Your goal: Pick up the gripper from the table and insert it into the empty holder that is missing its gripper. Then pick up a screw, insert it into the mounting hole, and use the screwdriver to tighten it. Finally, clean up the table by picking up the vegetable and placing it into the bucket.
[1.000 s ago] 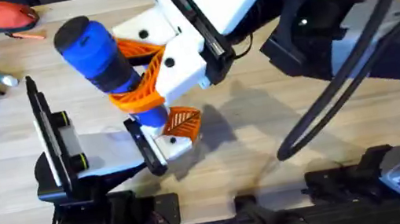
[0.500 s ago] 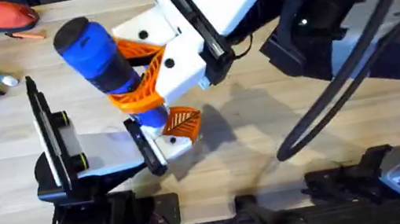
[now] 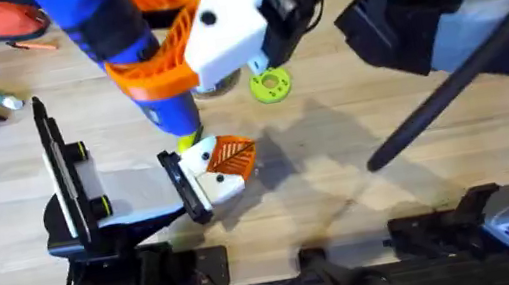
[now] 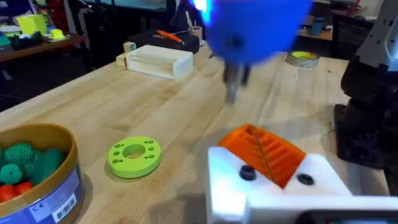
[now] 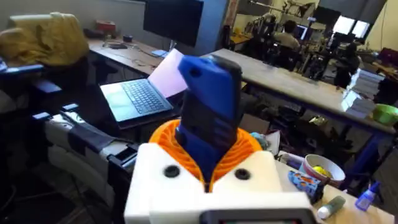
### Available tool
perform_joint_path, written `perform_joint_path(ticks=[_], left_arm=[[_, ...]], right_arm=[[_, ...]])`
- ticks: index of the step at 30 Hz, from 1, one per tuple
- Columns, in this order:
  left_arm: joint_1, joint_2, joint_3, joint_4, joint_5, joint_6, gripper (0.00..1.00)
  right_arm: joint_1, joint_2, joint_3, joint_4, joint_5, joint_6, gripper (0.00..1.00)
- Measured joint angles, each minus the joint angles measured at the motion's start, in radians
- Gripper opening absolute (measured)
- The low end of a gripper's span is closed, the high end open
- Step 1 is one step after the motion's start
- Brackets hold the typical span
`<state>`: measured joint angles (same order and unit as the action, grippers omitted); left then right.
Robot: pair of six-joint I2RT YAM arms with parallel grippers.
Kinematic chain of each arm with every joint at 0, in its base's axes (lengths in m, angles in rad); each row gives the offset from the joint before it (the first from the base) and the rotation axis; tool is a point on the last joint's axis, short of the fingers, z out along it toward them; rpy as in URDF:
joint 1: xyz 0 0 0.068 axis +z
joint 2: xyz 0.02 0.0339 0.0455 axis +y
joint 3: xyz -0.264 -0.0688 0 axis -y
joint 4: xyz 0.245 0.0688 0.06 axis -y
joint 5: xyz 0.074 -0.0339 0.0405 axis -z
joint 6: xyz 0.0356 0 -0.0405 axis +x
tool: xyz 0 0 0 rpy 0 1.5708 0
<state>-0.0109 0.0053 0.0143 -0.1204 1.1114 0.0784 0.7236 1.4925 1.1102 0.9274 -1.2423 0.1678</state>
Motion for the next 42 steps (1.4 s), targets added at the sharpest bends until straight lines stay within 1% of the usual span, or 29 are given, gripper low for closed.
perform_joint_path(ticks=[6,8,14,15,16,17,25,29,33,35,37,42], left_arm=[[0.000,0.000,0.000,0.000,0.000,0.000,0.016],[0.000,0.000,0.000,0.000,0.000,0.000,0.016],[0.000,0.000,0.000,0.000,0.000,0.000,0.016],[0.000,0.000,0.000,0.000,0.000,0.000,0.016],[0.000,0.000,0.000,0.000,0.000,0.000,0.016],[0.000,0.000,0.000,0.000,0.000,0.000,0.016],[0.000,0.000,0.000,0.000,0.000,0.000,0.016],[0.000,0.000,0.000,0.000,0.000,0.000,0.016],[0.000,0.000,0.000,0.000,0.000,0.000,0.016],[0.000,0.000,0.000,0.000,0.000,0.000,0.016],[0.000,0.000,0.000,0.000,0.000,0.000,0.016],[0.000,0.000,0.000,0.000,0.000,0.000,0.016]], right_arm=[[-0.017,0.000,0.015,-0.006,-0.029,0.040,0.020],[-0.043,0.000,0.016,-0.062,-0.041,0.058,0.020],[-0.062,0.000,0.016,-0.084,-0.061,0.061,0.020],[-0.086,0.000,0.018,-0.166,-0.075,0.060,0.020],[-0.100,0.000,0.018,-0.208,-0.077,0.059,0.020],[-0.154,0.000,0.018,-0.329,-0.083,0.048,0.020],[-0.339,0.000,0.018,-0.490,-0.068,0.033,0.020],[-0.401,0.000,0.018,-0.611,0.004,0.008,0.020],[-0.406,0.000,0.018,-0.689,0.096,-0.045,0.020],[-0.404,0.000,0.022,-0.778,0.160,-0.089,0.020],[-0.404,0.000,0.026,-0.900,0.250,-0.148,0.020],[-0.404,0.000,0.057,-1.197,0.519,-0.339,0.020]])
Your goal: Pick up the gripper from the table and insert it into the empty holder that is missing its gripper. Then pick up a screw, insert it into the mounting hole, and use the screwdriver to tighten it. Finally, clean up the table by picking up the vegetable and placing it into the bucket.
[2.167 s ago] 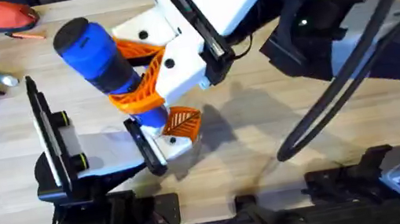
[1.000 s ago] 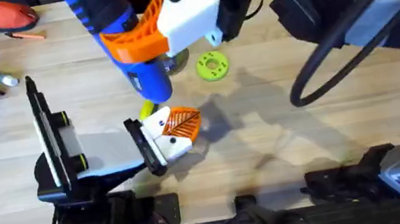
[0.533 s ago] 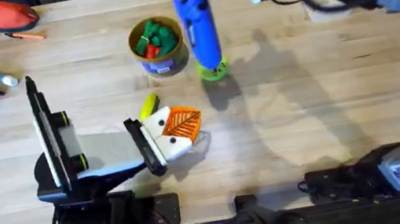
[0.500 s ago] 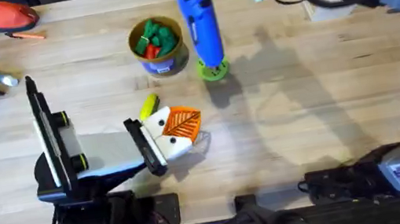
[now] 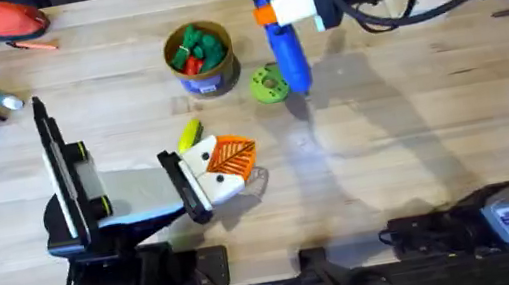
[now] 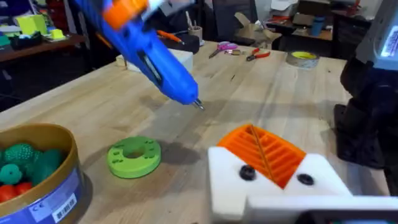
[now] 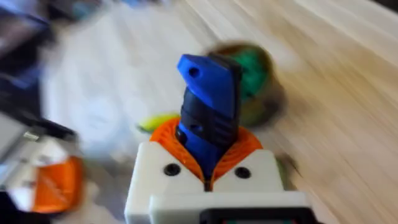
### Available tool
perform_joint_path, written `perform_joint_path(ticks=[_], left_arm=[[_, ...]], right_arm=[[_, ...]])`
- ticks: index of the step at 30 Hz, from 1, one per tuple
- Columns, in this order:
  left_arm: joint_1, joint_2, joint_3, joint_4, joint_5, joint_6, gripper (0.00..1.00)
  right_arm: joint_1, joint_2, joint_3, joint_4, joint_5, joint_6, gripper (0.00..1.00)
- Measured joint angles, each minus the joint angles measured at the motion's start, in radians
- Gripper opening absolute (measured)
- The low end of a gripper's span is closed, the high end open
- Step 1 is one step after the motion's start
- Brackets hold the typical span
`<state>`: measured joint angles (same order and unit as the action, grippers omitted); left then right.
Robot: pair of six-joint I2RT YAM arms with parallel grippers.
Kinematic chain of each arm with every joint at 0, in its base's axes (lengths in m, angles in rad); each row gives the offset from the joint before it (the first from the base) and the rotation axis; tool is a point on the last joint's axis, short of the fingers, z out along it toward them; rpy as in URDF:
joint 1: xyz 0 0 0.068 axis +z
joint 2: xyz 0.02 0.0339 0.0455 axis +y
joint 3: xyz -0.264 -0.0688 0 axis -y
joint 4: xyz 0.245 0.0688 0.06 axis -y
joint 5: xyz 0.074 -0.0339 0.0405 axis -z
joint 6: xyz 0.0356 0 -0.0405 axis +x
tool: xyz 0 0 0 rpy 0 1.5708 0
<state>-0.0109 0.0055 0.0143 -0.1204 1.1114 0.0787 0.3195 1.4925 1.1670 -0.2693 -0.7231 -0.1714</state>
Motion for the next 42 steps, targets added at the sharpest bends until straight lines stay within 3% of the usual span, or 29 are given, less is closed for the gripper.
perform_joint_path(ticks=[2,3,7,9,10,16,19,22,23,27,33,42], left_arm=[[0.000,0.000,0.000,0.000,0.000,0.000,0.016],[0.000,0.000,0.000,0.000,0.000,0.000,0.016],[0.000,0.000,0.000,0.000,0.000,0.000,0.016],[0.000,0.000,0.000,0.000,0.000,0.000,0.016],[0.000,0.000,0.000,0.000,0.000,0.000,0.016],[0.000,0.000,0.000,0.000,0.000,0.000,0.016],[0.000,0.000,0.000,0.000,0.000,0.000,0.016],[0.000,0.000,0.000,0.000,0.000,0.000,0.016],[0.000,0.000,0.000,0.000,0.000,0.000,0.016],[0.000,0.000,0.000,0.000,0.000,0.000,0.016],[0.000,0.000,0.000,0.000,0.000,0.000,0.016],[0.000,0.000,0.000,0.000,0.000,0.000,0.016]], right_arm=[[0.000,0.000,0.037,-0.107,0.099,-0.082,0.020],[0.000,0.000,0.110,-0.225,0.242,-0.198,0.020],[0.000,0.000,0.201,-0.351,0.413,-0.367,0.020],[-0.001,0.000,0.218,-0.386,0.483,-0.472,0.020],[-0.002,0.000,0.223,-0.475,0.587,-0.665,0.020],[-0.007,0.005,0.223,-0.610,0.779,-0.936,0.020],[-0.016,0.037,0.224,-0.634,0.823,-0.996,0.020],[-0.020,0.169,0.224,-0.708,0.872,-1.038,0.020],[-0.020,0.262,0.224,-0.711,0.890,-1.047,0.020],[-0.020,0.358,0.224,-0.709,0.915,-1.056,0.020],[-0.020,0.428,0.224,-0.656,0.948,-1.061,0.020],[-0.020,0.434,0.224,-0.634,0.955,-1.060,0.041]])
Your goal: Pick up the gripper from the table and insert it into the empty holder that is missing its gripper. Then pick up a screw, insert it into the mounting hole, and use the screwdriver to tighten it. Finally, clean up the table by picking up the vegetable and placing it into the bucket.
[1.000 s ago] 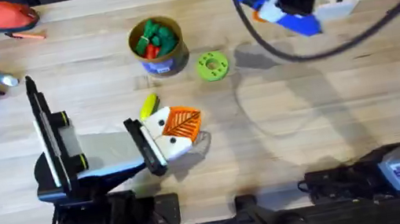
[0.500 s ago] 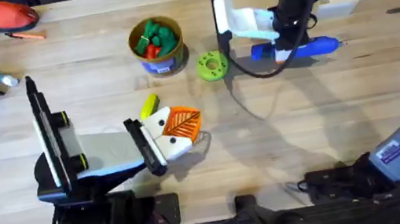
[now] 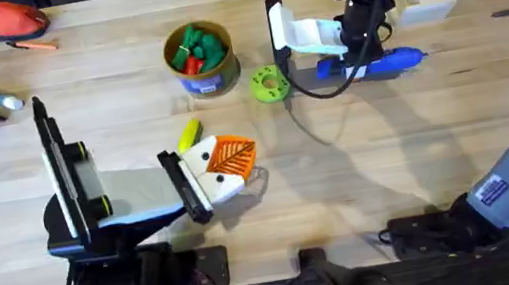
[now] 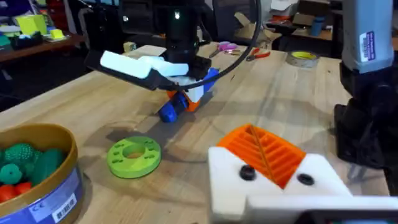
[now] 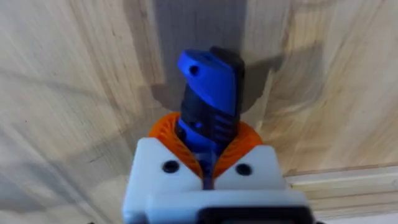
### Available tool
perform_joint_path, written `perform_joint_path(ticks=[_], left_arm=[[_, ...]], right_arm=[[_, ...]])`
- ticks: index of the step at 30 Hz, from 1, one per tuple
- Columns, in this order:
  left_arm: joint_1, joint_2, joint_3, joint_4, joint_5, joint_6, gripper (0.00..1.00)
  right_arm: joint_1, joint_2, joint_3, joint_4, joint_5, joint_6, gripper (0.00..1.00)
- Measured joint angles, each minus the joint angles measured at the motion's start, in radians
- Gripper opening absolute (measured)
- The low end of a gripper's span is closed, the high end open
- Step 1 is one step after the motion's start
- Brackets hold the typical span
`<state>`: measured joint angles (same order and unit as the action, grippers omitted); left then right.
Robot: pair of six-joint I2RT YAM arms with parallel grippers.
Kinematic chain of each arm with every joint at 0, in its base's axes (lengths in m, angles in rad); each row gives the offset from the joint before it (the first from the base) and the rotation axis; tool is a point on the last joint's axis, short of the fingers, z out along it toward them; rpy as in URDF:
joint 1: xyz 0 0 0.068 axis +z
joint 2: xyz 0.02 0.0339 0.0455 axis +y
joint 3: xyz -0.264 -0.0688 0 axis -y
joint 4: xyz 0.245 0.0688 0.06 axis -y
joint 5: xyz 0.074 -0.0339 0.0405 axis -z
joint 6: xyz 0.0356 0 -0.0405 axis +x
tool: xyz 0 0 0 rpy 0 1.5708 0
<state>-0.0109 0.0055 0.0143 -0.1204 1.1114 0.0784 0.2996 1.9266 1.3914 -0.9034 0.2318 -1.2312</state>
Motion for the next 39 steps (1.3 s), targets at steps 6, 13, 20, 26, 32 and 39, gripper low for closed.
perform_joint_path(ticks=[6,13,20,26,32,39], left_arm=[[0.000,0.000,0.000,0.000,0.000,0.000,0.016],[0.000,0.000,0.000,0.000,0.000,0.000,0.016],[0.000,0.000,0.000,0.000,0.000,0.000,0.016],[0.000,0.000,0.000,0.000,0.000,0.003,0.387],[0.000,0.000,0.000,0.000,0.000,0.000,0.983],[0.000,0.000,0.000,0.000,0.000,0.000,0.987]], right_arm=[[0.000,0.000,0.001,-0.001,0.019,-0.006,0.988],[0.000,0.000,0.001,0.000,0.019,-0.007,0.991],[0.009,-0.003,0.001,0.013,0.027,0.033,0.990],[0.044,-0.084,0.001,0.017,0.030,0.081,0.991],[0.074,-0.216,0.002,-0.033,0.030,0.144,0.991],[0.084,-0.329,0.002,-0.028,0.009,0.292,0.991]])
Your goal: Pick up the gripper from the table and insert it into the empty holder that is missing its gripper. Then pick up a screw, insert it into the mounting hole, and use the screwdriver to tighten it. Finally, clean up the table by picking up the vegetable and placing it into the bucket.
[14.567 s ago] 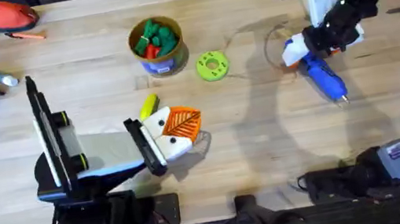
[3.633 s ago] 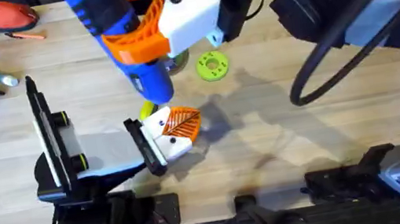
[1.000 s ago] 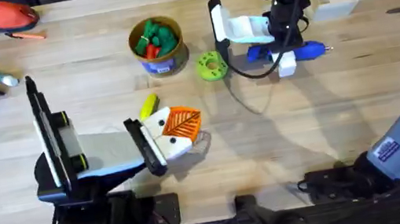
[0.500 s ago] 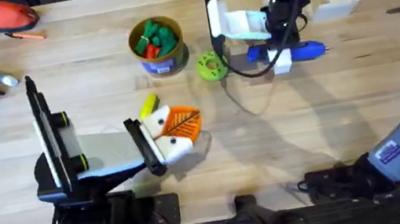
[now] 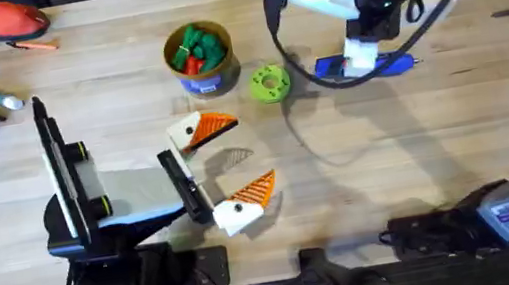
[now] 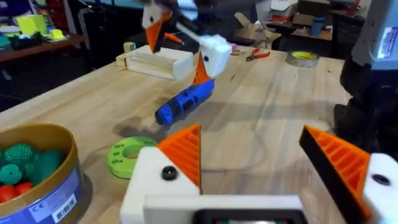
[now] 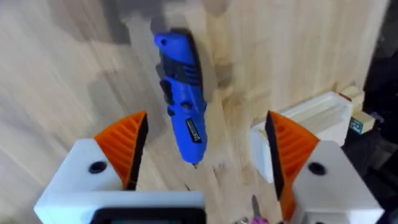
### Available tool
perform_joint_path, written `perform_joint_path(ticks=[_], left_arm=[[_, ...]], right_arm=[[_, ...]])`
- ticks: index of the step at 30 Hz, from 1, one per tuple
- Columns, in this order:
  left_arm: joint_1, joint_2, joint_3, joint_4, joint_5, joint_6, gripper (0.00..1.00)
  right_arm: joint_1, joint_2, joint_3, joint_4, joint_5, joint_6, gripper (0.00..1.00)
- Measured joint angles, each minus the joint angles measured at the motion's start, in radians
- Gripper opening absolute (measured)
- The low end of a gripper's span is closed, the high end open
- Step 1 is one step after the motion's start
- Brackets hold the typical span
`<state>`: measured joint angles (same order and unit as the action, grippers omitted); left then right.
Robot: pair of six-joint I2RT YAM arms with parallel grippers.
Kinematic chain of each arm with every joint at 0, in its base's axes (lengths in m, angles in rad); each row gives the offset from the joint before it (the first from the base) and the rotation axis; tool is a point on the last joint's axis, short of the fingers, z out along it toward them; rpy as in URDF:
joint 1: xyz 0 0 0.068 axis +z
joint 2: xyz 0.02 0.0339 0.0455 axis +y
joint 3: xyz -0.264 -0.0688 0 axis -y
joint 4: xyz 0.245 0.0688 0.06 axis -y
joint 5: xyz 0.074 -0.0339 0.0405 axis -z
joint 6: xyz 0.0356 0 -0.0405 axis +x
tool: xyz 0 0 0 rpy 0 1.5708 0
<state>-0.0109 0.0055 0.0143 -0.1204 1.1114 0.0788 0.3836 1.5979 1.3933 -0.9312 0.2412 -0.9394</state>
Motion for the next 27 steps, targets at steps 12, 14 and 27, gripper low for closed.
perform_joint_path(ticks=[12,14,27], left_arm=[[0.000,0.000,-0.007,0.233,-0.051,-0.162,0.986],[0.000,0.000,-0.006,0.234,-0.088,-0.216,0.986],[0.000,0.141,0.397,-0.132,-0.319,-0.231,0.986]], right_arm=[[0.001,-0.269,0.000,0.074,-0.152,0.429,0.992],[0.001,-0.314,0.000,0.070,-0.162,0.501,0.992],[0.001,-0.560,0.000,-0.016,-0.186,0.707,0.992]])
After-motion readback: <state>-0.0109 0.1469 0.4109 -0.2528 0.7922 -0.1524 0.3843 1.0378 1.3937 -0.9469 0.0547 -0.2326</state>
